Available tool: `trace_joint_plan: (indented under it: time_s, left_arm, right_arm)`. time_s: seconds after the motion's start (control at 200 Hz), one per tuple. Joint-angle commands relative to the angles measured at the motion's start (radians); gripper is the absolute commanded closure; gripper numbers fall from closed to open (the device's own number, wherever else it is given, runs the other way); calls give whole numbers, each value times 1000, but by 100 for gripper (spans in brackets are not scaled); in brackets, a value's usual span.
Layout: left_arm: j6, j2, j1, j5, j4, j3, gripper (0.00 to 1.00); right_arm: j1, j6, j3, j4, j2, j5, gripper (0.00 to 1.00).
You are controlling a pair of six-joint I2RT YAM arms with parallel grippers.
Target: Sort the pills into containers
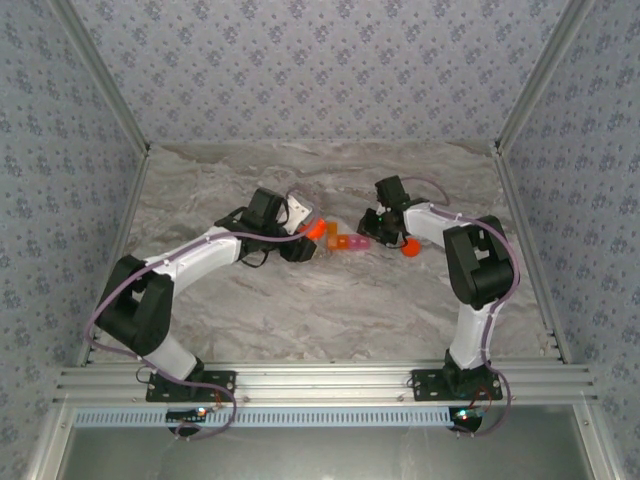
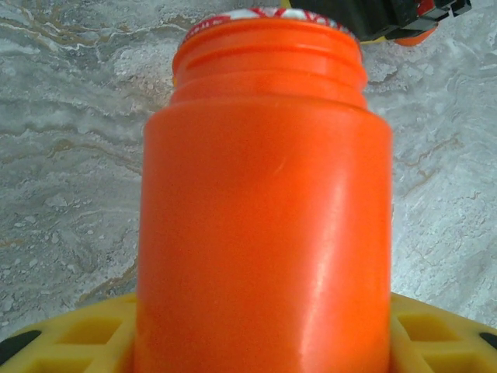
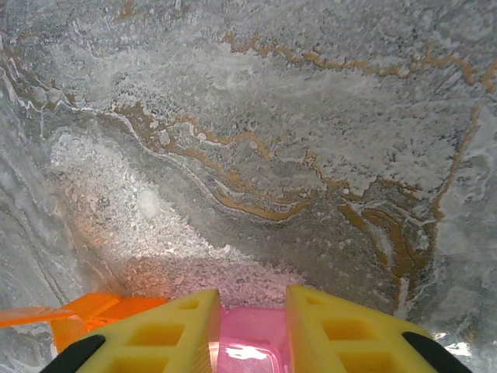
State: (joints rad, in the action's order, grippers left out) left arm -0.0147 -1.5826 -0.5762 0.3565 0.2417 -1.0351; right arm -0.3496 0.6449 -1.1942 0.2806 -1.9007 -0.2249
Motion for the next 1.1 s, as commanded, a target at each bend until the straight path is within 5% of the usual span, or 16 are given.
trace_joint_plan:
  time_s: [0.0, 0.2, 1.094]
  left_arm:
    - [-14, -24, -4, 42, -22, 3, 100]
    - [-28, -28, -6, 59, -13, 0, 100]
    - [-43, -144, -26, 86, -2, -40, 100]
  right_arm:
    - [1, 19, -9, 9, 20, -8, 68]
    - [40, 8, -7, 21, 73, -1, 54]
    - [25, -80, 102, -36, 137, -38, 66]
